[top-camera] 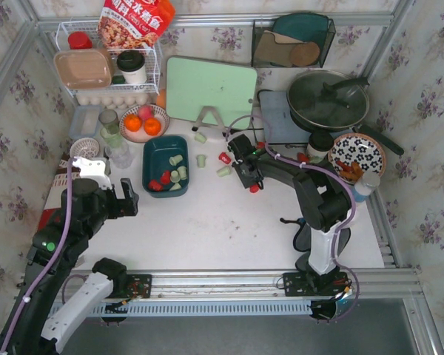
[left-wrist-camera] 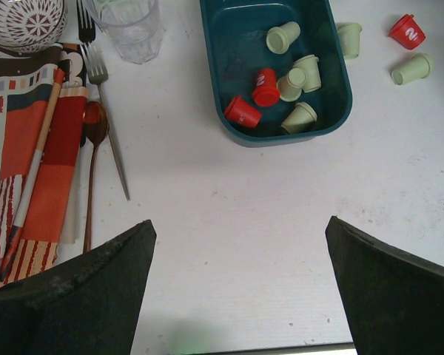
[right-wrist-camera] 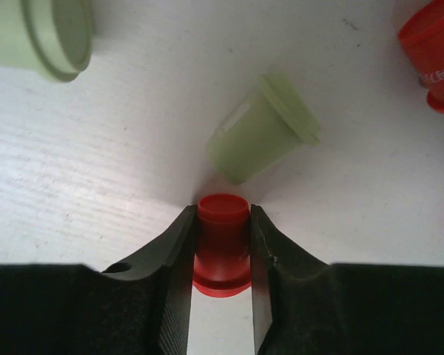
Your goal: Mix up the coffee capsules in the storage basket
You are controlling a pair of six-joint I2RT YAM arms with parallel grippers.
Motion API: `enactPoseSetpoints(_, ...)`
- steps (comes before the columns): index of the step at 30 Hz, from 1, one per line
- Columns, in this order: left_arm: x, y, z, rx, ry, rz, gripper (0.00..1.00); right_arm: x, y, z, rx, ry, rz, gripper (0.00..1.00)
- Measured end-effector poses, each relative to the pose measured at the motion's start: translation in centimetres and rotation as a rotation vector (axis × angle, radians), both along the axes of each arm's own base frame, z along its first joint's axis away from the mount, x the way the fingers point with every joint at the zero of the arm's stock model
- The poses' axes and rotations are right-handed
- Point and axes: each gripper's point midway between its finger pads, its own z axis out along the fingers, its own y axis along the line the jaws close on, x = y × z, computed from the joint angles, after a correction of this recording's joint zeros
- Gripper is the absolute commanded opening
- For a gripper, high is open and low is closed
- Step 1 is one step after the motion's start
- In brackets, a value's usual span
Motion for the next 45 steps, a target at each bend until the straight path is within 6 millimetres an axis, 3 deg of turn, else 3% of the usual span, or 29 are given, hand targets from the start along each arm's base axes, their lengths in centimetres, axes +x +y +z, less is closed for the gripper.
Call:
enactPoseSetpoints(5,0.1,0.1,-0.1,0.000,0.007,0.005,0.99,0.0,0.7,1.9,0.043,-0.032,0.016,0.20)
enactPoseSetpoints(8,0.2,0.2,-0.2,-0.002,0.011,0.015,0.99,0.1,2.6,4.3,0.097,-0.088,0.046,0.20)
enactPoseSetpoints(14,0.3,0.5,-0.2,-0.015,0.017,0.027,0.99,-0.1,13.5,11.0,0.371,-0.274,0.228,0.20)
enactPoseSetpoints(17,0.3,0.5,-0.2,-0.016,0.017,0.030,0.99,-0.9,19.0,13.3,0.515,-0.350,0.330,0.21)
enactPoseSetpoints(21,0.2,0.6,-0.2,-0.019,0.013,0.030,0.99,-0.6,24.1,14.1,0.639,-0.407,0.384,0.24)
enactPoseSetpoints(25,0.2,0.6,-0.1,-0.020,0.010,0.031,0.99,-0.1,27.6,12.9,0.695,-0.403,0.406,0.33)
enactPoseSetpoints(31,0.1,0.5,-0.1,-0.025,0.009,0.027,0.99,0.3,29.3,10.4,0.717,-0.383,0.408,0.59)
enactPoseSetpoints(36,0.1,0.5,0.0,-0.027,0.007,0.024,0.99,0.9,29.6,11.0,0.730,-0.410,0.401,0.66)
enactPoseSetpoints(41,0.0,0.5,0.0,-0.028,0.004,0.025,0.99,1.4,27.2,12.0,0.671,-0.468,0.323,0.69)
enactPoseSetpoints(45,0.0,0.5,0.1,-0.032,-0.001,0.024,0.99,2.2,23.7,12.5,0.567,-0.538,0.226,0.84)
